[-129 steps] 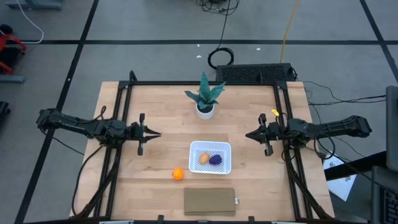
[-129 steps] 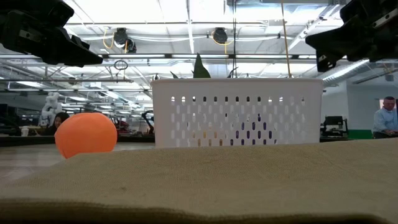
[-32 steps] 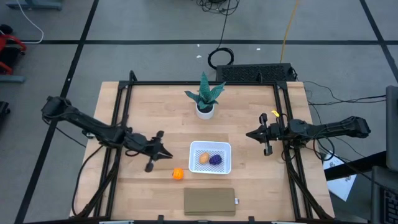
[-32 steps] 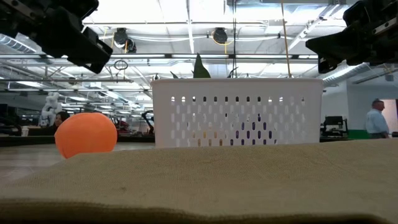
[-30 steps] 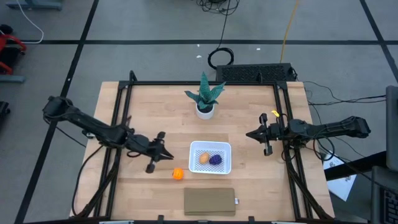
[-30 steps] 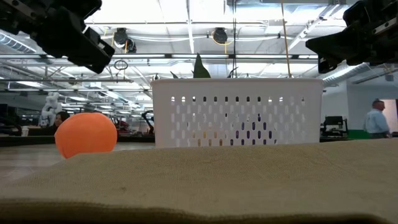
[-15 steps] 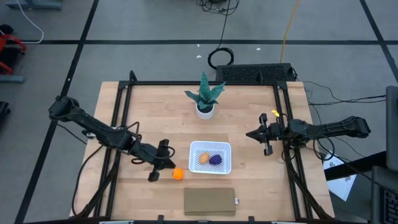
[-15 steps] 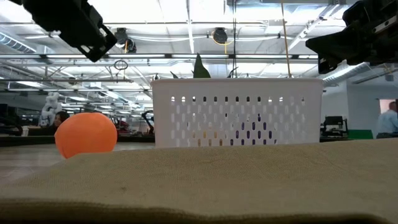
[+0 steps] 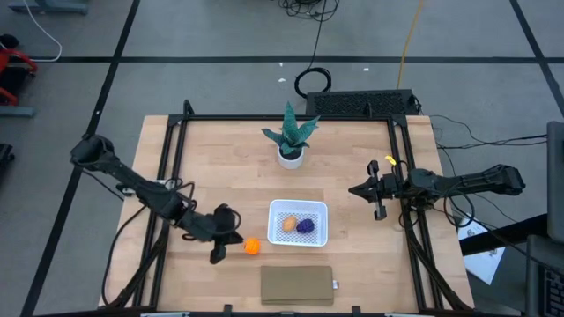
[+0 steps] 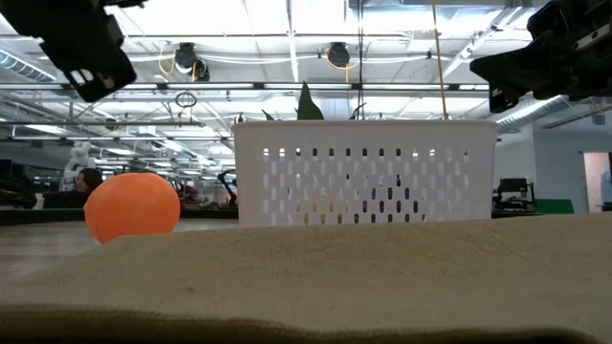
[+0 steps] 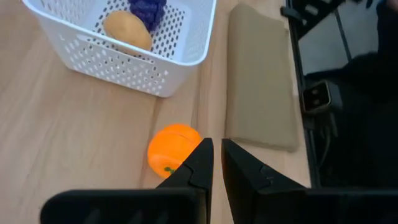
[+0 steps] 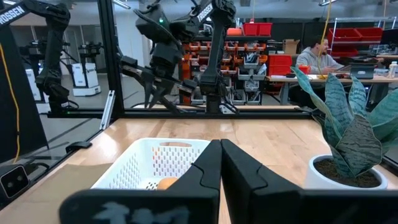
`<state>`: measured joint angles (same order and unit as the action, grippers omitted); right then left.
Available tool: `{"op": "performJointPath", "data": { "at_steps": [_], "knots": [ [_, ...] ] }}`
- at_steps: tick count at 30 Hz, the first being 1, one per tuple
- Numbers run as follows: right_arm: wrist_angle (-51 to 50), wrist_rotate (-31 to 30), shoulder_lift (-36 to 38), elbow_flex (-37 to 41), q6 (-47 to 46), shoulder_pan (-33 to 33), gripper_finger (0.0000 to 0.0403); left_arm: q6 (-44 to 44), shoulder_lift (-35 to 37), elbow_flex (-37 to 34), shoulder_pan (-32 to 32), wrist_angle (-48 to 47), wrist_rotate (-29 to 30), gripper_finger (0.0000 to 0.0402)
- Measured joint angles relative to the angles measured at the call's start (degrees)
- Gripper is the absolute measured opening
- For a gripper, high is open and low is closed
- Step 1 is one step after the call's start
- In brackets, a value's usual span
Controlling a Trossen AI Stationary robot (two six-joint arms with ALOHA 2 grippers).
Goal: Pick and placing Produce into tupperware
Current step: Put the orange into the white basket
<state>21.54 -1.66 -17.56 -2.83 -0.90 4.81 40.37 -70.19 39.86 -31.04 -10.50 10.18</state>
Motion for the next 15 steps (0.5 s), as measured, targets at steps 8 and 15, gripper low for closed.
{"op": "performJointPath", "data": {
  "at_steps": [8,15],
  "knots": [
    [0.0,0.0,0.0,0.0,0.1,0.0,0.0000,10.5,0.0,0.0,-7.2,4.6,11.6,0.0033],
    [0.1,0.0,0.0,0.0,1.1,0.0,0.0000,13.1,-6.4,1.2,-10.6,12.5,14.9,0.0033]
  ]
}}
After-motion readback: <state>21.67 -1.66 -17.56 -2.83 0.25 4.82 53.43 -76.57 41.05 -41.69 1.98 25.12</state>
